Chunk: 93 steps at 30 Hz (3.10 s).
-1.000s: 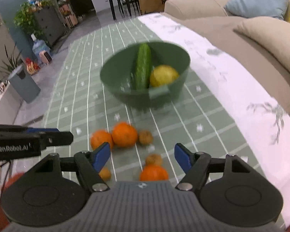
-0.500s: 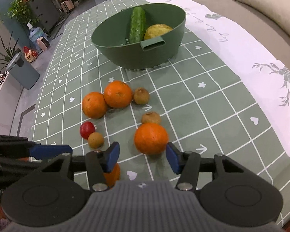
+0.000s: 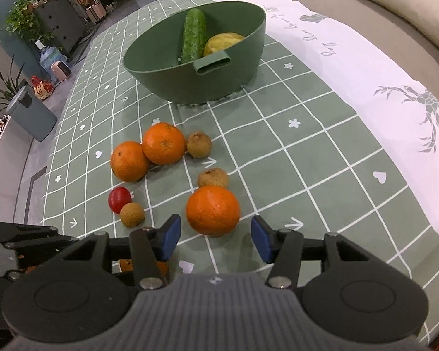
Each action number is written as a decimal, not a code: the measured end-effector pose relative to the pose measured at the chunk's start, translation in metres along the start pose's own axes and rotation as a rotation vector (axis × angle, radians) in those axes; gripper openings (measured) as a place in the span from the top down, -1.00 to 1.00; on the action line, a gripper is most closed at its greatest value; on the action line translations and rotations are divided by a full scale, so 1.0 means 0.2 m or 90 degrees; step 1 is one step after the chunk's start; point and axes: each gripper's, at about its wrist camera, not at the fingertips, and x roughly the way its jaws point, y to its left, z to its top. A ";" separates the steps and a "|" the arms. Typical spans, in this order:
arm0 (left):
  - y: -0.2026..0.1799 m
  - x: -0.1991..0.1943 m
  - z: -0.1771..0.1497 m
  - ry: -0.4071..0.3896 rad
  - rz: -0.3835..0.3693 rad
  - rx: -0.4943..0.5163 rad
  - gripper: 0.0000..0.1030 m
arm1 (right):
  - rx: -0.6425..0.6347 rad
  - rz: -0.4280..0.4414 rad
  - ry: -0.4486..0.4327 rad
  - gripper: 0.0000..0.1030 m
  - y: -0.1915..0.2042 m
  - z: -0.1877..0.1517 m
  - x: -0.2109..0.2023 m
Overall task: Organize fruits
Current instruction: 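Grasp a mandarin with the left tool while the right tool grasps another mandarin, then lower both mandarins into the colander and open both tools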
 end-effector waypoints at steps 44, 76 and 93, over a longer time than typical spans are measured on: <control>0.25 -0.42 0.58 -0.160 0.003 -0.049 0.08 | -0.092 0.022 -0.130 0.25 0.10 0.39 -0.27; 0.33 0.15 1.04 0.039 0.047 0.021 0.07 | -0.198 0.028 0.063 0.24 0.11 0.86 0.34; 0.32 0.00 1.00 -0.011 0.034 0.013 -0.06 | -0.202 0.010 0.037 0.05 0.13 0.85 0.24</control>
